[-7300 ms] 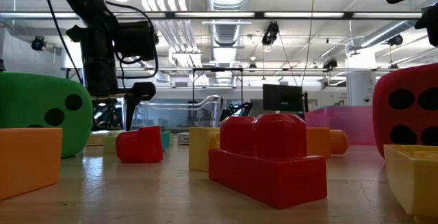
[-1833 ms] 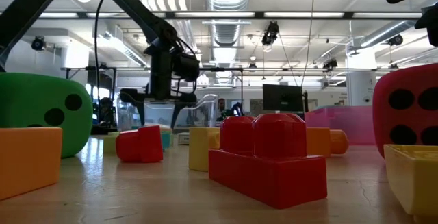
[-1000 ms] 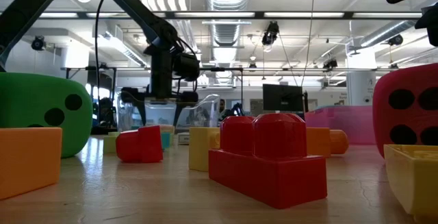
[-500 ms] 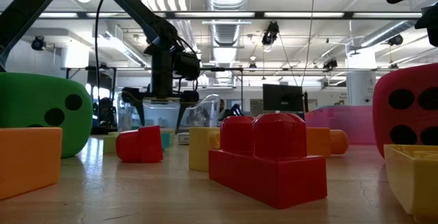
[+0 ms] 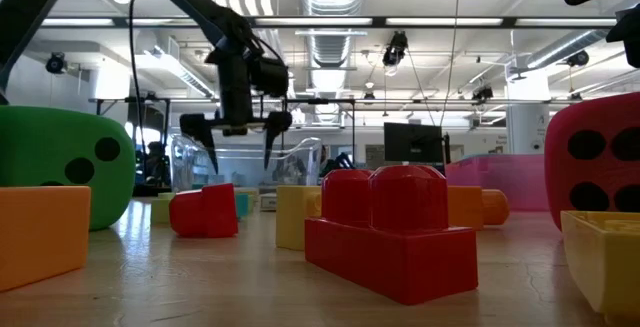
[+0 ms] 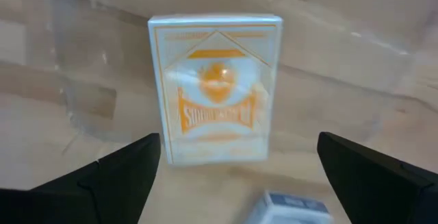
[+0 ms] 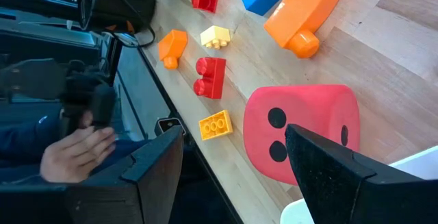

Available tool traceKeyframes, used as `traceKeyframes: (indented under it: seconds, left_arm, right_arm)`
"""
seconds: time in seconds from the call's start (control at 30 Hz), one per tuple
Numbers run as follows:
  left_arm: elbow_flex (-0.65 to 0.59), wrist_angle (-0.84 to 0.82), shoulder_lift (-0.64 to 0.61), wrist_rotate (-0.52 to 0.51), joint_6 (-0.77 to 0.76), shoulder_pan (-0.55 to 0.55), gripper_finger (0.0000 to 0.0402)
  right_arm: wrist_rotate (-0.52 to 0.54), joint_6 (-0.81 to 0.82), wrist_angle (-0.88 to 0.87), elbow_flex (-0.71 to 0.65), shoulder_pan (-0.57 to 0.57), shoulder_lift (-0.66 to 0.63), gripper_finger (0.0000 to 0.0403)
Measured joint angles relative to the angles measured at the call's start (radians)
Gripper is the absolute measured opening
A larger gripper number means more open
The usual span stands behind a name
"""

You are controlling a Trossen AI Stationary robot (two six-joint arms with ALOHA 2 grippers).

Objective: Pick & Place Toys
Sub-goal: Put the orange game piece into the white bin

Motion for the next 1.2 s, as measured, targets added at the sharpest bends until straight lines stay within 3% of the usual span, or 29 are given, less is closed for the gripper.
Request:
traceKeyframes:
  seconds: [0.17, 0.47, 0.67, 0.87, 1.2]
  left_arm:
    - [0.000, -0.030, -0.083, -0.034, -0.015, 0.000, 0.0373]
    - [-0.002, -0.062, -0.215, -0.036, -0.019, -0.023, 0.0269]
    - [-0.002, -0.062, -0.269, -0.036, 0.066, -0.030, 0.0222]
    - [-0.002, -0.060, -0.297, -0.052, 0.194, -0.031, 0.0199]
    - [-0.002, -0.062, -0.311, -0.038, 0.290, -0.031, 0.0197]
  right_arm:
    - [0.000, -0.001, 0.000, 0.000, 0.000, 0.000, 0.0251]
    - [0.000, -0.002, 0.000, 0.000, 0.000, 0.000, 0.0251]
    - [0.000, 0.001, 0.000, 0.000, 0.000, 0.000, 0.0251]
    - [0.000, -0.002, 0.000, 0.000, 0.000, 0.000, 0.0251]
    - [0.000, 0.001, 0.000, 0.000, 0.000, 0.000, 0.0251]
